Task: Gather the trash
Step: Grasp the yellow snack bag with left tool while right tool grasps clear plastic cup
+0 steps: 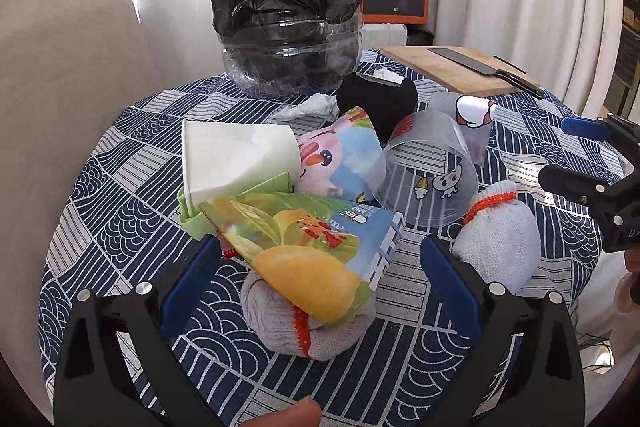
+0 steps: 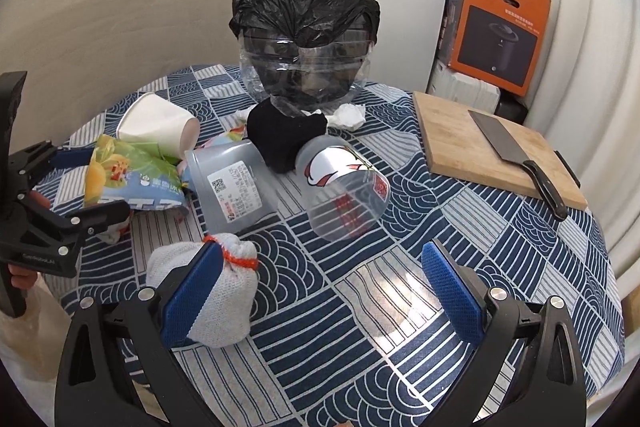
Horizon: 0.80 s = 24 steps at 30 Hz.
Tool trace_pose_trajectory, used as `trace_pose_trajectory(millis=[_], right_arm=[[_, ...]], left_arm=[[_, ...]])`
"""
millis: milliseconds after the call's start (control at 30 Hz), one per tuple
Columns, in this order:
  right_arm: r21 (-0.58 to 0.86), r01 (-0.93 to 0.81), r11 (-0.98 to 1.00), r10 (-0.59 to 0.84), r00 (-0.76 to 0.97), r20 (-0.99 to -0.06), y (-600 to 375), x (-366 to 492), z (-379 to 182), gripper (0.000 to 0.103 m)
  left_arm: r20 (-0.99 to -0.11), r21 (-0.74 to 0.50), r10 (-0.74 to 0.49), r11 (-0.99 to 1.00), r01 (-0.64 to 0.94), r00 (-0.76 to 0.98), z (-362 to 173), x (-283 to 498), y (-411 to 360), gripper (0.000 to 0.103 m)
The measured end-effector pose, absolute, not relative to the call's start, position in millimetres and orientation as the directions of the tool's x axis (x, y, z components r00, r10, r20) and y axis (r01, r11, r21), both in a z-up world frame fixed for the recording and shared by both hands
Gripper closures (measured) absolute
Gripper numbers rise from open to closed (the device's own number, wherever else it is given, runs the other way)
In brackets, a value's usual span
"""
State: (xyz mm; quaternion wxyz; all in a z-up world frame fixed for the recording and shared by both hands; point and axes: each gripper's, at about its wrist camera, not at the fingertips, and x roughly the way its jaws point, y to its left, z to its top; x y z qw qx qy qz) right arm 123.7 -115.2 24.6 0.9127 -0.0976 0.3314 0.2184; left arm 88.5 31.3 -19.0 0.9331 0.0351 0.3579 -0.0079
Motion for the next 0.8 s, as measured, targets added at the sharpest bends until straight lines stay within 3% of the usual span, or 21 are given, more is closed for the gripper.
trace_pose_trajectory(millis=[500, 800], right_arm=[[0.027, -0.469, 0.883, 0.350, 0.619, -0.703, -113.6, 188.9, 7.5, 0.008], [0.092, -0.465, 0.880, 0.376, 0.567, -0.733, -112.6, 213.7, -7.5, 0.008]], left_arm=[[-0.741, 0.049, 0.023, 0.999, 0.020, 0.671, -33.7, 121.6, 46.8, 0.006], [-0.793, -0.039, -0.027, 0.999, -0.007, 0.608, -54.3, 136.0, 61.6, 0.005]])
